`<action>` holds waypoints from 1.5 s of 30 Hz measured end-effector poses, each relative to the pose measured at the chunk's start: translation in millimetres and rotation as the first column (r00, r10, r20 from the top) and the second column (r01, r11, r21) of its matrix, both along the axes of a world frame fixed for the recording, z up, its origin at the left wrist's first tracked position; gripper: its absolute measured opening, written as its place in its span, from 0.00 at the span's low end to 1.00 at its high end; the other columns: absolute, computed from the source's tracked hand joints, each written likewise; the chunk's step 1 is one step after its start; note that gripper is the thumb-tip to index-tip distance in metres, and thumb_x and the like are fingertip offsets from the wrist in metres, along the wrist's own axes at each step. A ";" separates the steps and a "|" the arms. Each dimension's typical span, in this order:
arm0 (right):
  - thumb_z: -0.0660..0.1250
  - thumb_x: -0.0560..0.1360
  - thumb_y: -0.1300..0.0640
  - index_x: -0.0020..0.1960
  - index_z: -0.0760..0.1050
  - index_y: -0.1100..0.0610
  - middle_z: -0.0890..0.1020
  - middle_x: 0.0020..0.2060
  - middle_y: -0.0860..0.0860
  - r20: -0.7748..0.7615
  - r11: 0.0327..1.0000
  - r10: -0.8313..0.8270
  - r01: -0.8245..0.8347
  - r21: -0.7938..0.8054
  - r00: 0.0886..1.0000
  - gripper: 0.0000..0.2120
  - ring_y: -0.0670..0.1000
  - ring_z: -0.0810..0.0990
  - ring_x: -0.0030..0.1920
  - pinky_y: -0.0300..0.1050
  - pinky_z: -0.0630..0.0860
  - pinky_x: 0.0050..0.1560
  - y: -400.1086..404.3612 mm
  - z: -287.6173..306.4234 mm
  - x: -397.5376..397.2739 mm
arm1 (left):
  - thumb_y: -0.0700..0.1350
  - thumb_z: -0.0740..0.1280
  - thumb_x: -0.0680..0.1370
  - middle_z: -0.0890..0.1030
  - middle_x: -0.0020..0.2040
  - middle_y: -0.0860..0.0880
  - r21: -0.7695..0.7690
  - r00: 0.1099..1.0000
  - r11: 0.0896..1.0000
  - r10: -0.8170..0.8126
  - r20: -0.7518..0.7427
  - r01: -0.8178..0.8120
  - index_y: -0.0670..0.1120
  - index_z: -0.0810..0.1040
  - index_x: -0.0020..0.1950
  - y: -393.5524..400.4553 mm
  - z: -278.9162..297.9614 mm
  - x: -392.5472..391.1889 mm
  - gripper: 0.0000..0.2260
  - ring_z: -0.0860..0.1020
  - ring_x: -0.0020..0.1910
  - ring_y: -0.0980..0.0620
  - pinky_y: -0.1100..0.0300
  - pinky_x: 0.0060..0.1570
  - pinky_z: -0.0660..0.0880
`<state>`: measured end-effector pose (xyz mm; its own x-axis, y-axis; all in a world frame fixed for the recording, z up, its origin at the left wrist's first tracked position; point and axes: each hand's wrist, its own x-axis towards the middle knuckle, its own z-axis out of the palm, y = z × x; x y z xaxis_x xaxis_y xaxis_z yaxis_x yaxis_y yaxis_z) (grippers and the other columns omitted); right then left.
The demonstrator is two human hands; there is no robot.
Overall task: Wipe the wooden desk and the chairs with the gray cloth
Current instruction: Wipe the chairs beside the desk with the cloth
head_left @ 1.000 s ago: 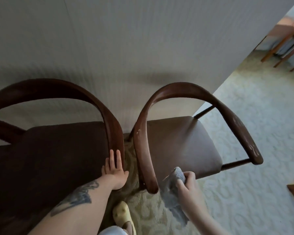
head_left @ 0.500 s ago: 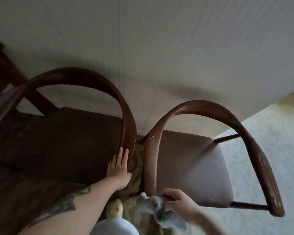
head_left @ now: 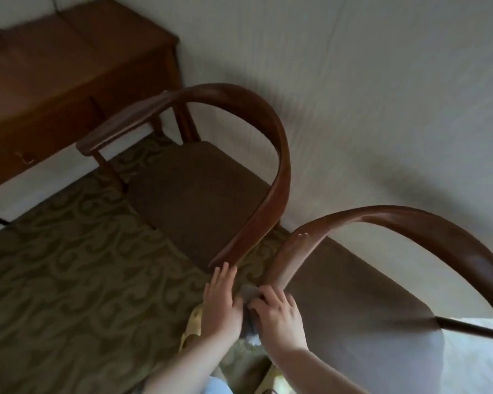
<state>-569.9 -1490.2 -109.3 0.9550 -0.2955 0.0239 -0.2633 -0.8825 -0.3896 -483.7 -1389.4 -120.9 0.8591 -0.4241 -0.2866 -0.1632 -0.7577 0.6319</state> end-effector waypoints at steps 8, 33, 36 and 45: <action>0.72 0.68 0.56 0.47 0.81 0.50 0.79 0.53 0.45 0.101 0.965 0.261 -0.263 0.011 0.960 0.08 0.50 0.76 0.56 0.47 0.78 0.45 -31.1 -30.1 -20.1 | 0.39 0.57 0.79 0.72 0.69 0.47 -0.236 0.900 0.874 0.435 -0.008 -0.424 0.43 0.75 0.66 5.2 -27.5 -62.7 0.17 0.68 0.70 0.52 0.59 0.68 0.63; 0.66 0.76 0.58 0.56 0.77 0.49 0.73 0.54 0.48 -0.162 0.984 -0.131 0.148 0.096 0.978 0.11 0.52 0.67 0.60 0.43 0.73 0.38 -67.4 -5.6 21.1 | 0.51 0.48 0.81 0.81 0.49 0.41 0.457 0.748 0.724 0.641 -0.170 -0.517 0.41 0.80 0.51 -75.6 -22.1 -22.5 0.22 0.79 0.47 0.40 0.52 0.48 0.75; 0.64 0.76 0.59 0.55 0.76 0.49 0.71 0.54 0.48 -0.234 0.980 -0.114 0.148 0.132 0.965 0.10 0.52 0.66 0.59 0.45 0.75 0.39 -56.8 -1.8 26.0 | 0.51 0.48 0.81 0.82 0.49 0.42 0.484 0.769 0.729 0.618 -0.161 -0.485 0.43 0.80 0.51 -74.6 -25.3 -21.0 0.22 0.79 0.48 0.41 0.52 0.49 0.76; 0.73 0.64 0.64 0.44 0.79 0.50 0.74 0.44 0.48 -0.165 0.987 0.087 -0.063 0.145 0.982 0.13 0.54 0.75 0.46 0.41 0.69 0.23 -55.1 -3.6 20.1 | 0.50 0.52 0.81 0.79 0.53 0.47 0.585 0.947 0.790 0.303 -0.110 -0.185 0.47 0.75 0.54 -75.6 -19.7 -20.3 0.14 0.78 0.54 0.45 0.53 0.49 0.77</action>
<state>-549.8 -1545.2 -112.9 0.9611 -0.2117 -0.1775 -0.2715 -0.8428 -0.4648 -504.0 -1465.0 -140.6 0.8159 0.0781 -0.5730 0.1526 -0.9848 0.0830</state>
